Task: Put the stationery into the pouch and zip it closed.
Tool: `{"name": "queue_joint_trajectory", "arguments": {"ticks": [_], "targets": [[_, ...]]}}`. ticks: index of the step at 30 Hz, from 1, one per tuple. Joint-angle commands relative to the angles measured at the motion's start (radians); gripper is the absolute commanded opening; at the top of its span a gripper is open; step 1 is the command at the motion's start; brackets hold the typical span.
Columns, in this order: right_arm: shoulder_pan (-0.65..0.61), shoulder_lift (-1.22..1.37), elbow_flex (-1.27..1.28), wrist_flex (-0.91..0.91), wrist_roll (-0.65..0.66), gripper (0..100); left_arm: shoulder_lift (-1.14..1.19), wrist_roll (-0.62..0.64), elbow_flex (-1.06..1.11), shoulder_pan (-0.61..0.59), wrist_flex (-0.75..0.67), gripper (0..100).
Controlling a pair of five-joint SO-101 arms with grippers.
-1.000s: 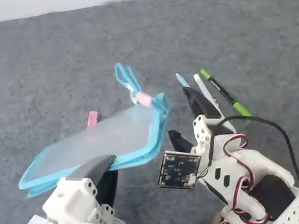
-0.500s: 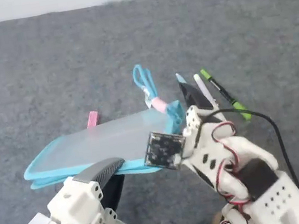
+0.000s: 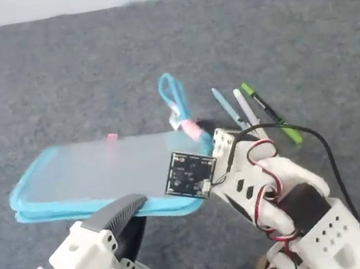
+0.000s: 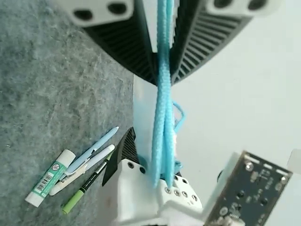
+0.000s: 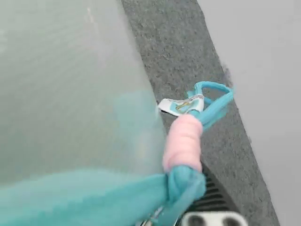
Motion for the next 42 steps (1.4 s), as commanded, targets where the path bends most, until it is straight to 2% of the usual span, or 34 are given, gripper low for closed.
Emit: {"name": "queue_joint_trajectory", "arguments": {"ticks": [1, 5, 7, 11, 14, 16, 22, 27, 29, 33, 36, 39, 42], "targets": [[0.041, 0.002, -0.038, -0.012, -0.063, 0.2, 0.0, 0.006, -0.028, 0.003, 0.029, 1], [0.145, 0.002, -0.038, -0.01, -0.071, 0.7, 0.003, 0.075, -0.013, -0.066, 0.017, 1], [0.183, 0.002, -0.04, -0.01, -0.071, 0.7, 0.0, 0.155, 0.022, -0.114, -0.028, 2], [0.22, 0.004, -0.071, 0.048, -0.068, 0.7, 0.0, 0.368, 0.096, -0.224, -0.103, 15], [0.226, 0.004, -0.115, 0.113, -0.061, 0.7, 0.0, 0.437, 0.131, -0.236, -0.124, 25], [0.226, 0.007, -0.146, 0.147, -0.061, 0.7, 0.0, 0.476, 0.143, -0.216, -0.127, 28], [0.228, 0.015, -0.18, 0.259, -0.1, 0.7, -0.002, 0.697, 0.12, -0.164, -0.149, 28], [0.225, 0.005, -0.169, 0.274, -0.104, 0.7, 0.009, 0.793, 0.114, -0.169, -0.311, 28], [0.225, 0.002, -0.152, 0.275, -0.103, 0.7, 0.035, 0.816, 0.145, -0.222, -0.376, 28], [0.208, 0.005, -0.041, 0.288, -0.109, 0.8, 0.143, 0.827, 0.251, -0.408, -0.497, 28], [0.173, 0.018, 0.075, 0.286, -0.219, 0.9, 0.244, 0.888, 0.328, -0.517, -0.605, 28], [0.143, 0.047, 0.152, 0.283, -0.333, 1.0, 0.321, 0.951, 0.355, -0.562, -0.649, 28], [0.143, 0.11, 0.163, 0.278, -0.292, 5.5, 0.356, 1.01, 0.374, -0.54, -0.646, 28]]}}
